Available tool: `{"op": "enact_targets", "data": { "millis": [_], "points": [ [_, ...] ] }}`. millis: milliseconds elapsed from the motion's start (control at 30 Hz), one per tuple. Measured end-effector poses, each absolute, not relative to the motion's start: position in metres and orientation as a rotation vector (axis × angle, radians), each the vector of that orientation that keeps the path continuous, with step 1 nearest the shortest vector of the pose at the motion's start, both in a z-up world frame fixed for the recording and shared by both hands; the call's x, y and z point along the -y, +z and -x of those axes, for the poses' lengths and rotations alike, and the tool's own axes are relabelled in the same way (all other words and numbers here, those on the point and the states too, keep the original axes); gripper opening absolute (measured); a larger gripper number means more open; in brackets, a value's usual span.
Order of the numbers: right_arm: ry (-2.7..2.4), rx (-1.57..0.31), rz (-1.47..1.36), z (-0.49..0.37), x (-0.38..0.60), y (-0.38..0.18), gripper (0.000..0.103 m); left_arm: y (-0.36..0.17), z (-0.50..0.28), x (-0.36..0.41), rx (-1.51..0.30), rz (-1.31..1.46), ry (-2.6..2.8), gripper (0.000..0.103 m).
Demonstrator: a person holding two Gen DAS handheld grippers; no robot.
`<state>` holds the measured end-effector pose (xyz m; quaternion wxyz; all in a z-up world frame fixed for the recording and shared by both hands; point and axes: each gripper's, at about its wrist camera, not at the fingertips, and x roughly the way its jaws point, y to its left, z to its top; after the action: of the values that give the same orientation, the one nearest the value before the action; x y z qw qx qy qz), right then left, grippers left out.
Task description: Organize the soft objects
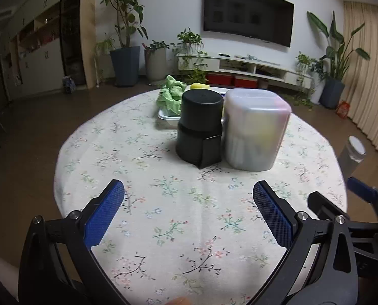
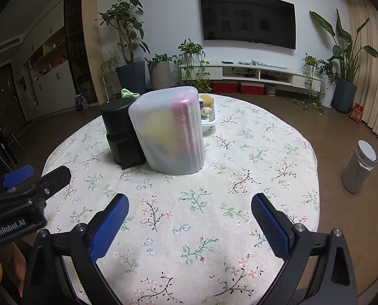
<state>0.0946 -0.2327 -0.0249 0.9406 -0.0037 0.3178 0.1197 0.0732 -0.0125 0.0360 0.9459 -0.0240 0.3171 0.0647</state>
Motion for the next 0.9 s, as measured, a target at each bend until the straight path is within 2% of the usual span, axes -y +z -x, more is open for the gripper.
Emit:
{"op": "enact_targets", "data": {
  "millis": [900],
  "points": [
    [0.214,-0.627,0.032,-0.08,0.229,-0.011,0.1,0.028,-0.071,0.002,-0.676,0.116,0.106,0.103]
  ]
}}
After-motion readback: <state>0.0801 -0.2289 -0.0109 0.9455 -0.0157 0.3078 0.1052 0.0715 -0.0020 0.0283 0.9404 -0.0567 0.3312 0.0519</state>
